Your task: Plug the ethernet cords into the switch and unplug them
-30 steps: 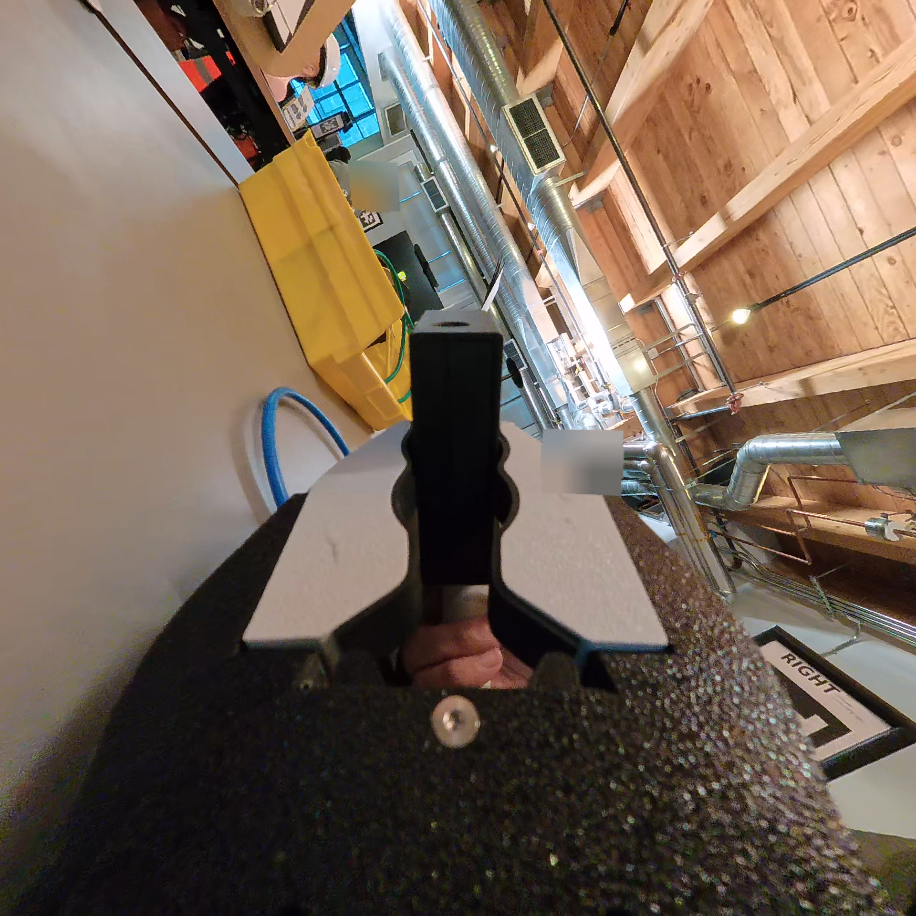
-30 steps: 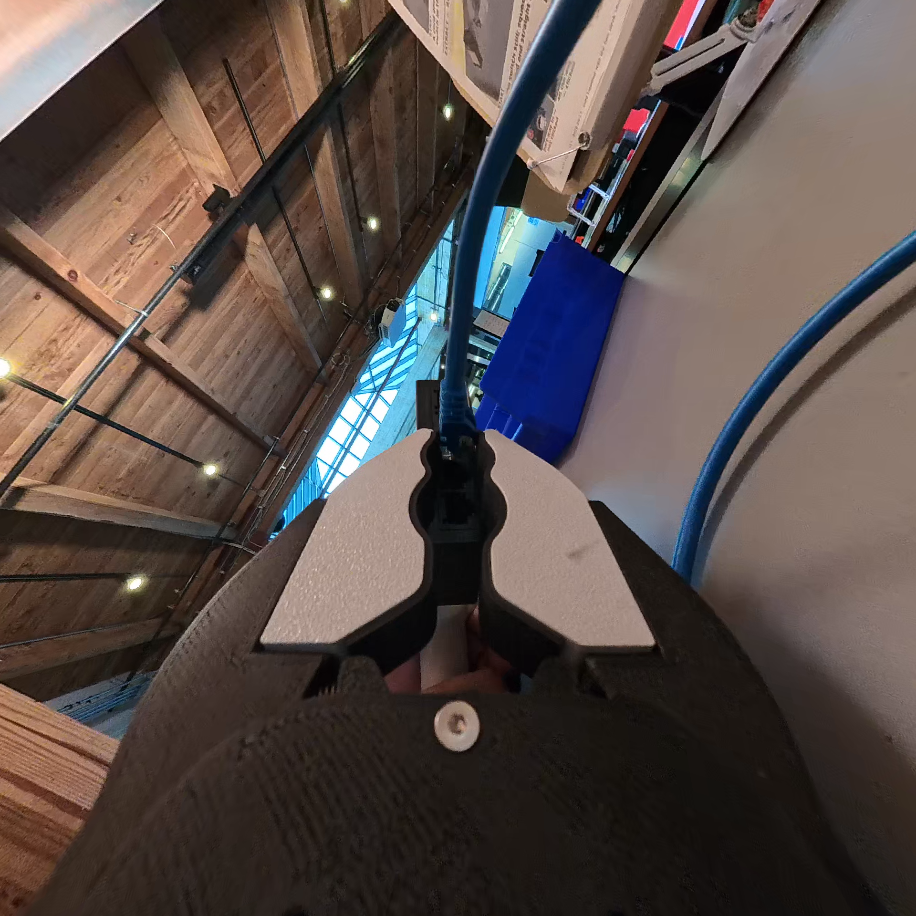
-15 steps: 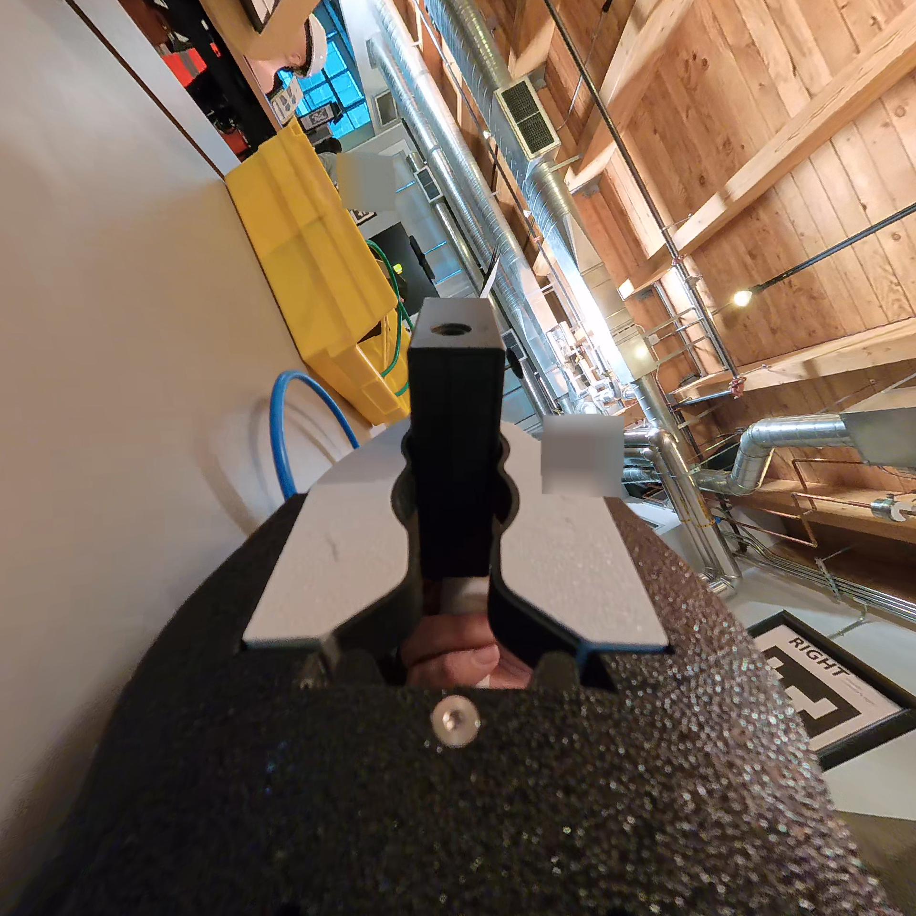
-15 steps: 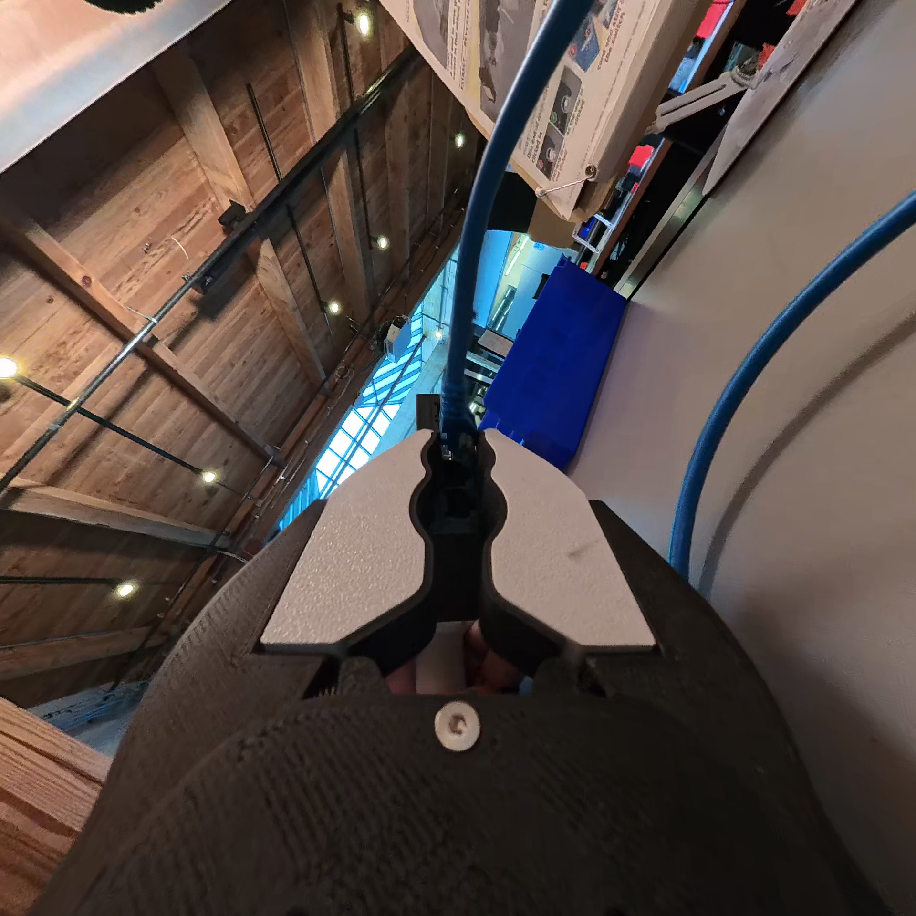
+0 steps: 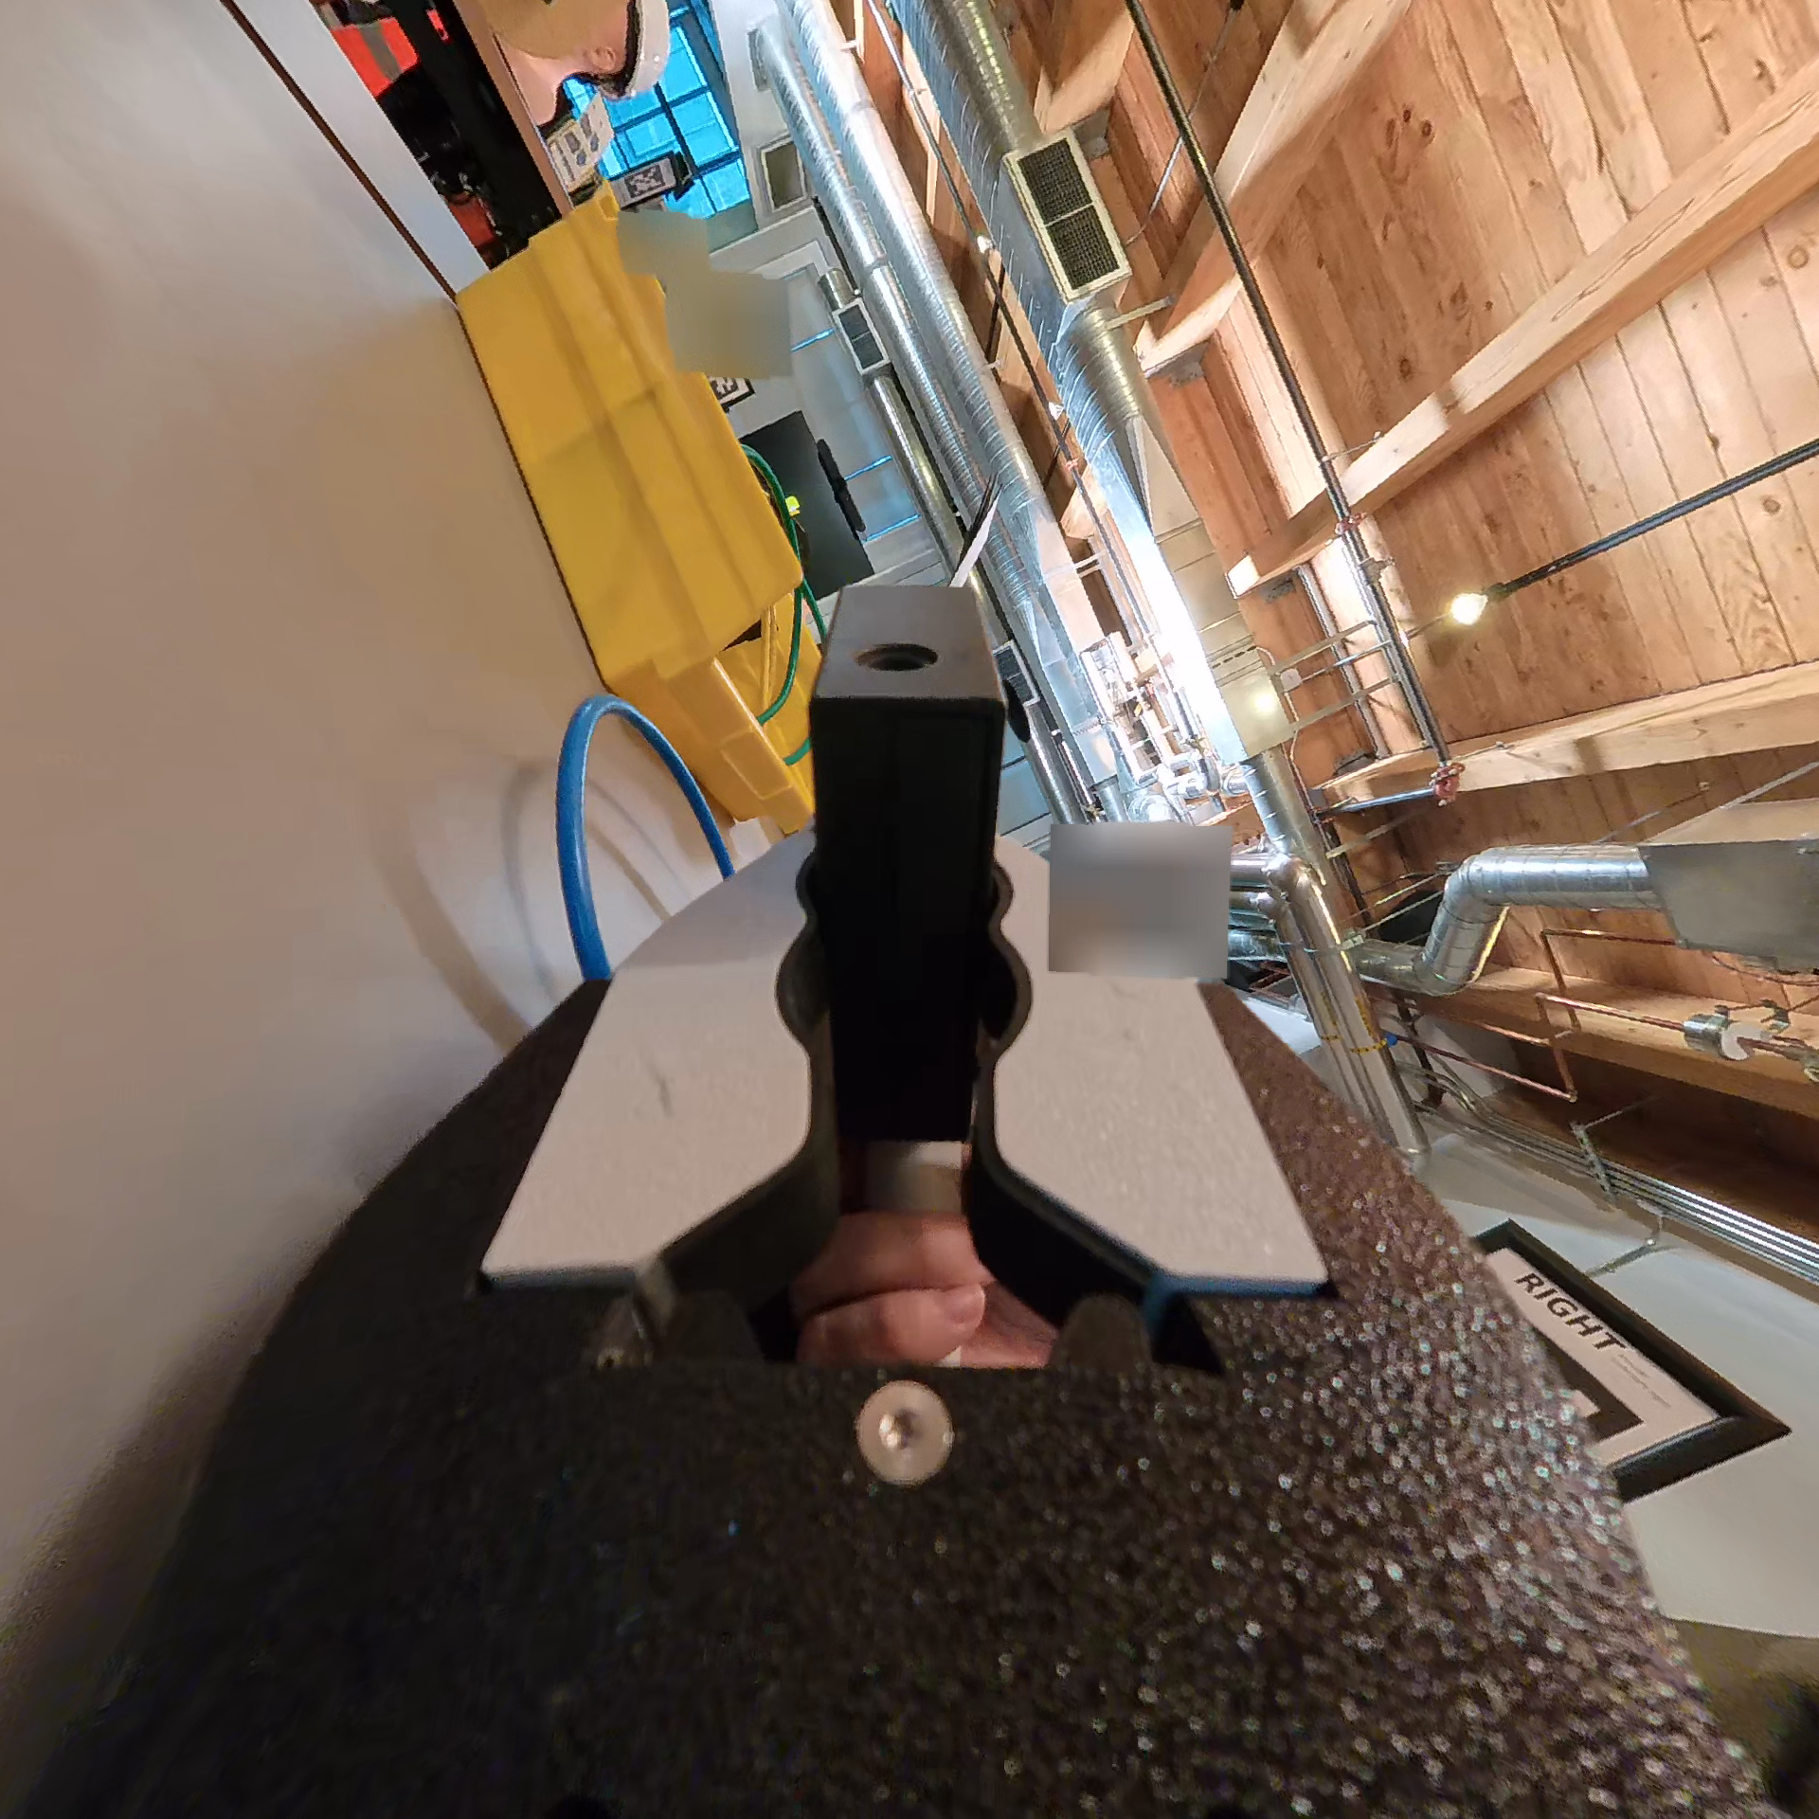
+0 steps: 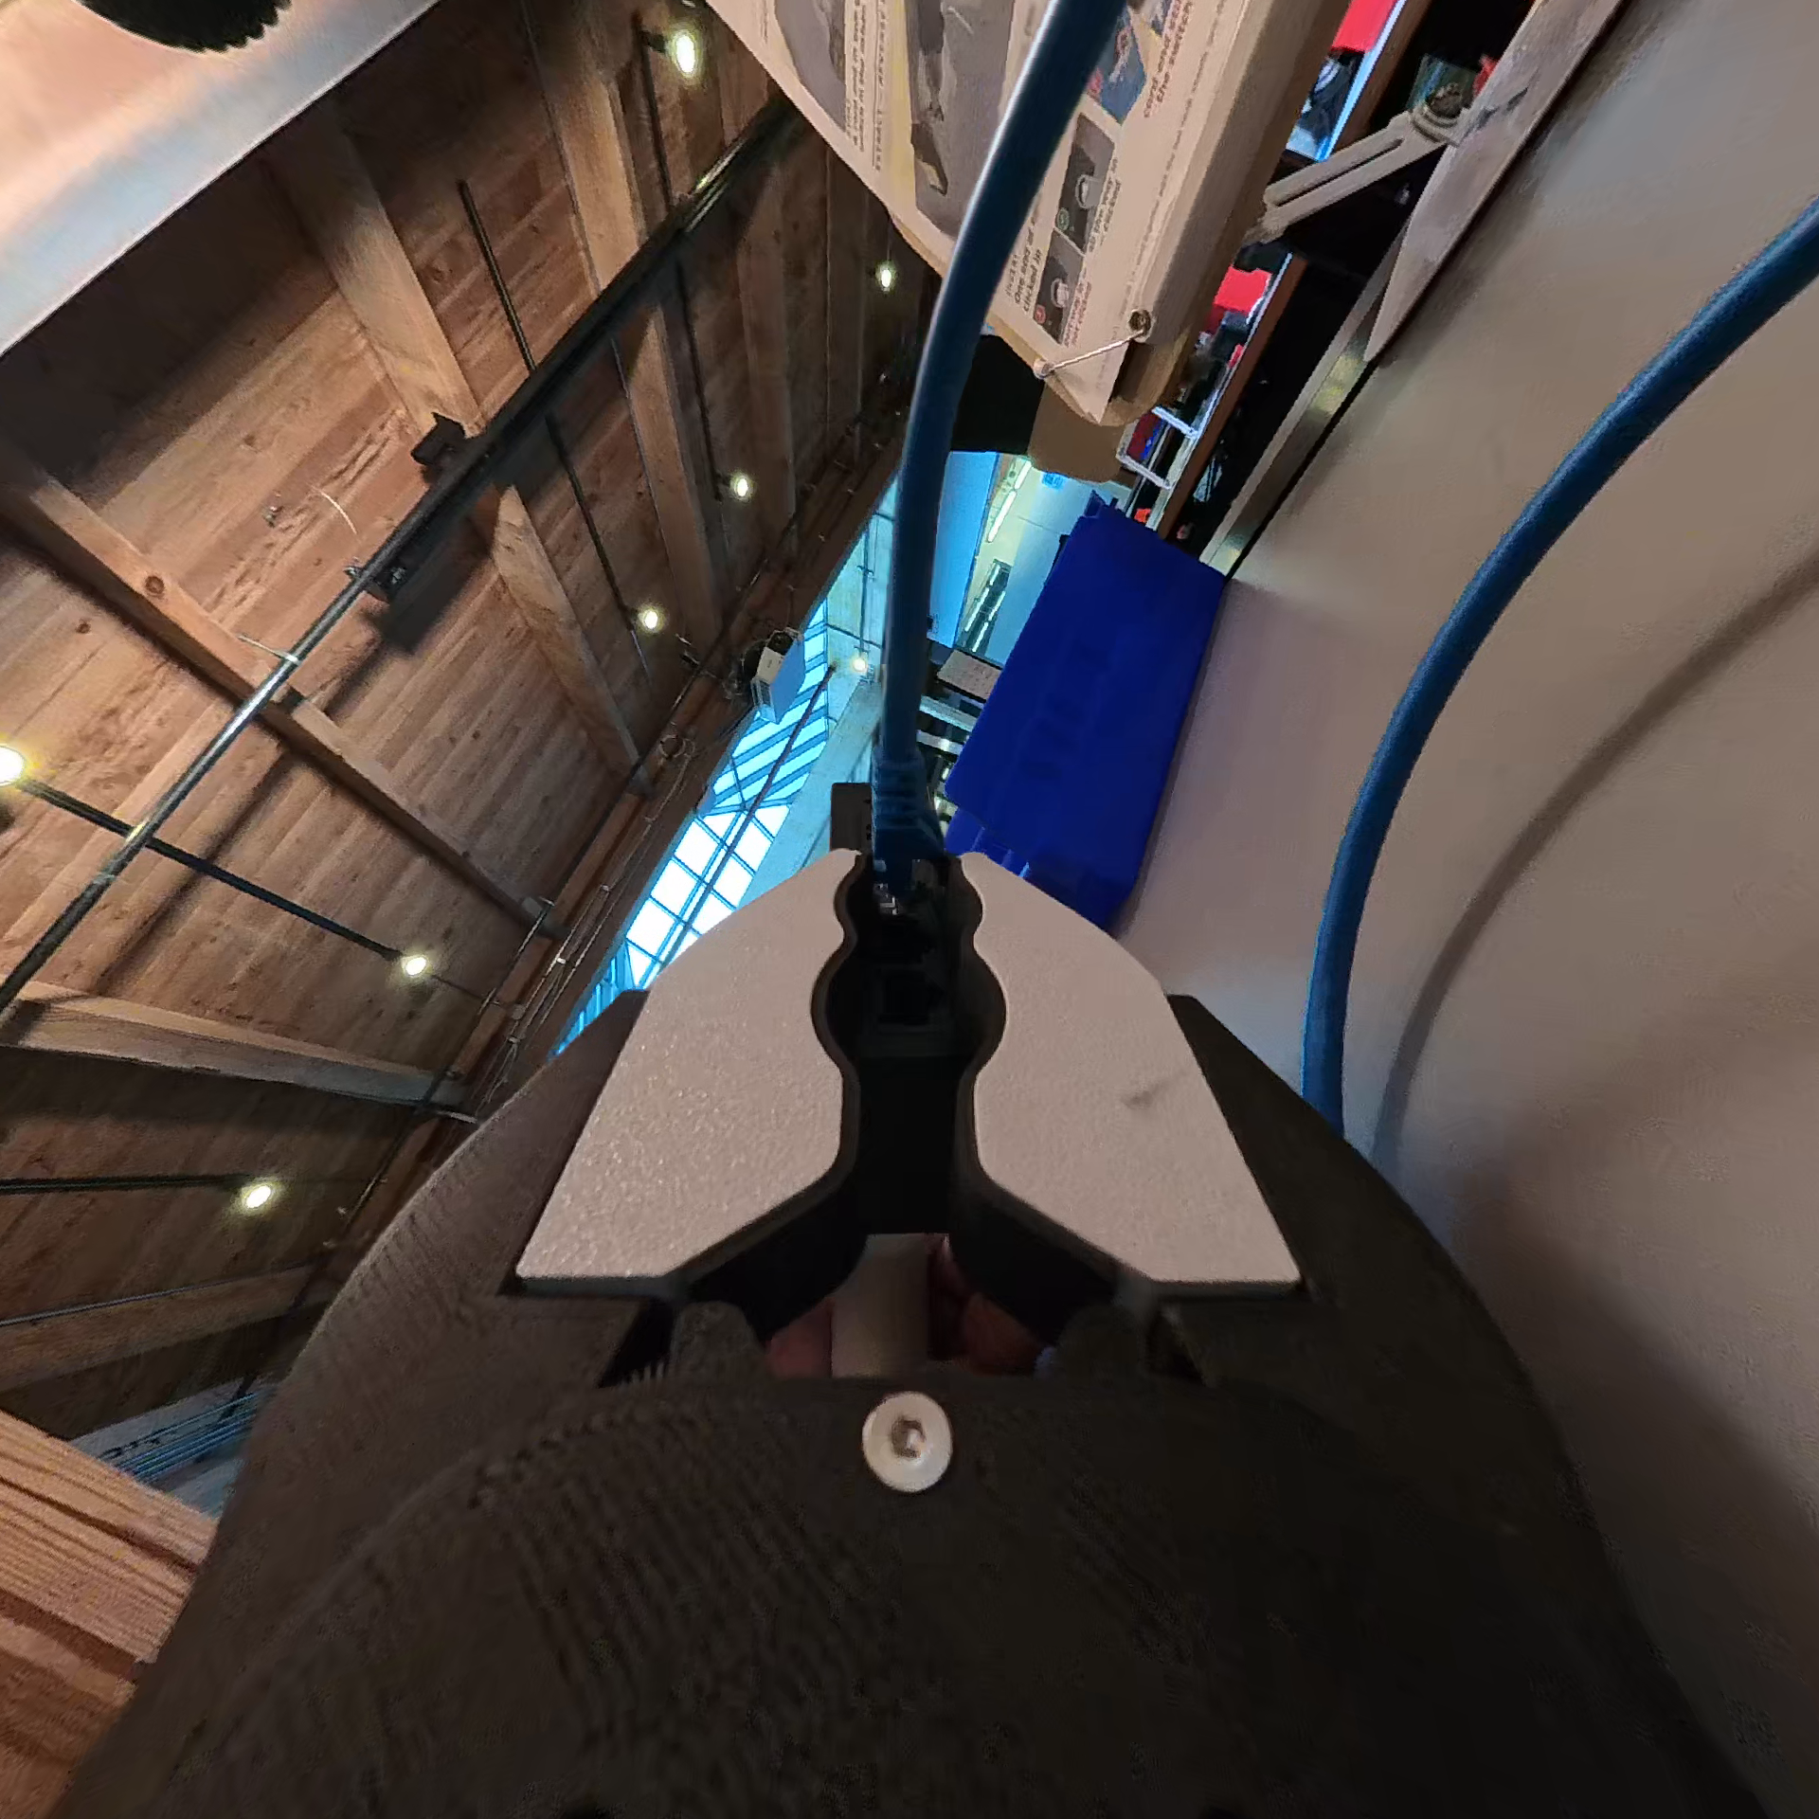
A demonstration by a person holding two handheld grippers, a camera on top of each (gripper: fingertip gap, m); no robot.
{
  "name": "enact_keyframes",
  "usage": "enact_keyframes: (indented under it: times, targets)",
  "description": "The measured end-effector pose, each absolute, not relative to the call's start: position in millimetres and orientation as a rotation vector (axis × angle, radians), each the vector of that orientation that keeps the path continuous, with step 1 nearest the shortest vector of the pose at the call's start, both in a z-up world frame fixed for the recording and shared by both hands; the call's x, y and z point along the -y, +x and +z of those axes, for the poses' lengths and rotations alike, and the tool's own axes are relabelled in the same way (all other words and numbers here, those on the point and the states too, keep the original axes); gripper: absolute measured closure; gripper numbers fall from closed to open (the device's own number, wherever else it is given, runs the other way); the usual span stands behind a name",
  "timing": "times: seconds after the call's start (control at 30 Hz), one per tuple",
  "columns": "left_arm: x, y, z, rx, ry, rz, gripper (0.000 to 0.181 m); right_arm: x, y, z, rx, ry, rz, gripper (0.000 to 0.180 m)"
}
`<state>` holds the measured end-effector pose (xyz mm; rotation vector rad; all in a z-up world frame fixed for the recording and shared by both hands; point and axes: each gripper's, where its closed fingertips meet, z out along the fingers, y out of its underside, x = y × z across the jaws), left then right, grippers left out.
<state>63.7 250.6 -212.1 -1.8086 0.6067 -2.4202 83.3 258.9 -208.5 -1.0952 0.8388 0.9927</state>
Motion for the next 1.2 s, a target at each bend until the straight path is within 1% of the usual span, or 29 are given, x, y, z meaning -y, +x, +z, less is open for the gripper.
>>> enact_keyframes:
  times: [0.27,0.43,0.57,0.7,0.73,0.77,0.8,0.83,0.93,1.03,1.2]
  targets:
    - [-257,64,-214,-0.476,-1.868,-2.478,0.153,-258,79,-212,-0.857,-1.152,0.907,0.166]
    - [-257,62,-206,-0.469,-1.825,-2.519,0.153,-254,75,-205,-0.819,-1.163,0.856,0.167]
    - [-256,61,-200,-0.494,-1.806,-2.47,0.154,-252,74,-198,-0.803,-1.096,0.893,0.167]
    - [-258,59,-196,-0.512,-1.802,-2.444,0.154,-253,71,-195,-0.759,-1.145,0.869,0.167]
    - [-258,59,-194,-0.542,-1.787,-2.414,0.154,-253,72,-194,-0.759,-1.15,0.869,0.164]
    - [-257,59,-191,-0.559,-1.765,-2.394,0.154,-252,71,-191,-0.74,-1.139,0.887,0.167]
    - [-257,59,-190,-0.566,-1.748,-2.38,0.154,-252,71,-190,-0.734,-1.147,0.87,0.164]
    - [-257,59,-189,-0.558,-1.73,-2.385,0.154,-252,71,-189,-0.719,-1.149,0.872,0.167]
    - [-260,59,-194,-0.46,-1.756,-2.497,0.154,-254,71,-193,-0.709,-1.188,0.843,0.165]
    - [-261,61,-202,-0.372,-1.791,-2.577,0.153,-256,73,-202,-0.726,-1.235,0.82,0.166]
    - [-261,61,-198,-0.654,-1.652,-2.302,0.154,-253,71,-201,-0.734,-1.191,0.903,0.167]
